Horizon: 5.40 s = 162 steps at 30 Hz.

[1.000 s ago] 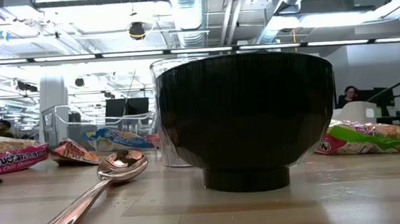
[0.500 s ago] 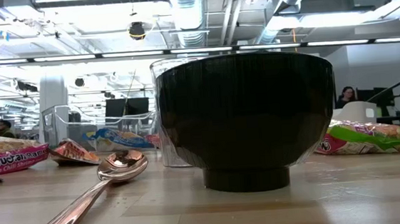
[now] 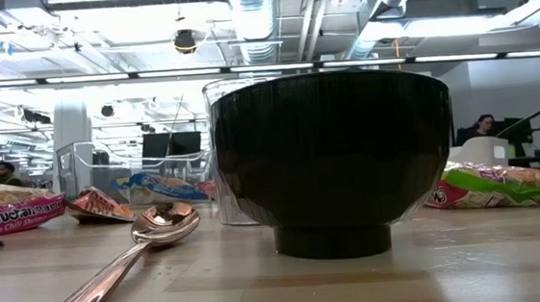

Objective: Pick & Place Food Item
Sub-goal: Put the white spice bottle into the bottom transparent bin

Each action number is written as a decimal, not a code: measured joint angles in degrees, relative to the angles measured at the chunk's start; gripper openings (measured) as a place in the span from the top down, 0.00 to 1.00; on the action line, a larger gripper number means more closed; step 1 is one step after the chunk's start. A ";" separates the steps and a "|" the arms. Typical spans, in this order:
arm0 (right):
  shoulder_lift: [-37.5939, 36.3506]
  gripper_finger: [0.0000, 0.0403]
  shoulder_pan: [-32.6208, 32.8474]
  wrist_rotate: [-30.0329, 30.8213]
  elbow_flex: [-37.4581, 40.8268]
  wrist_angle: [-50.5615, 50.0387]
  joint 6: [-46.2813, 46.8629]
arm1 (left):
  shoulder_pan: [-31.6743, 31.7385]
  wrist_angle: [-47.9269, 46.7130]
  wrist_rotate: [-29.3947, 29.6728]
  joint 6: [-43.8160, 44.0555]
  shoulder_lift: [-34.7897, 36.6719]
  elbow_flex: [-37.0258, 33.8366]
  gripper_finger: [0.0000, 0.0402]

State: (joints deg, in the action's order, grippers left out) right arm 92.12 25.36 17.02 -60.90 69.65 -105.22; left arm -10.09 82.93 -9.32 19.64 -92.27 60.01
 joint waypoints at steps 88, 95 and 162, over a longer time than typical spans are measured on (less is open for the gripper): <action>-16.59 0.51 -3.66 0.26 -8.64 -95.62 112.40 | 1.38 -60.06 3.74 -22.84 54.55 -23.47 0.30; -16.15 0.51 -12.08 -9.20 -8.90 -98.70 112.31 | 1.38 -59.94 3.73 -23.68 50.36 -23.47 0.30; 2.43 0.51 -33.46 -24.98 -3.74 -94.49 103.06 | -2.82 -61.11 3.69 -25.86 48.61 -23.47 0.30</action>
State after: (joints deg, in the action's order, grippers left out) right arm 94.54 -8.09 -7.96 -64.64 -24.84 -2.15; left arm -12.91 21.82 -5.63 -6.22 -43.66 36.53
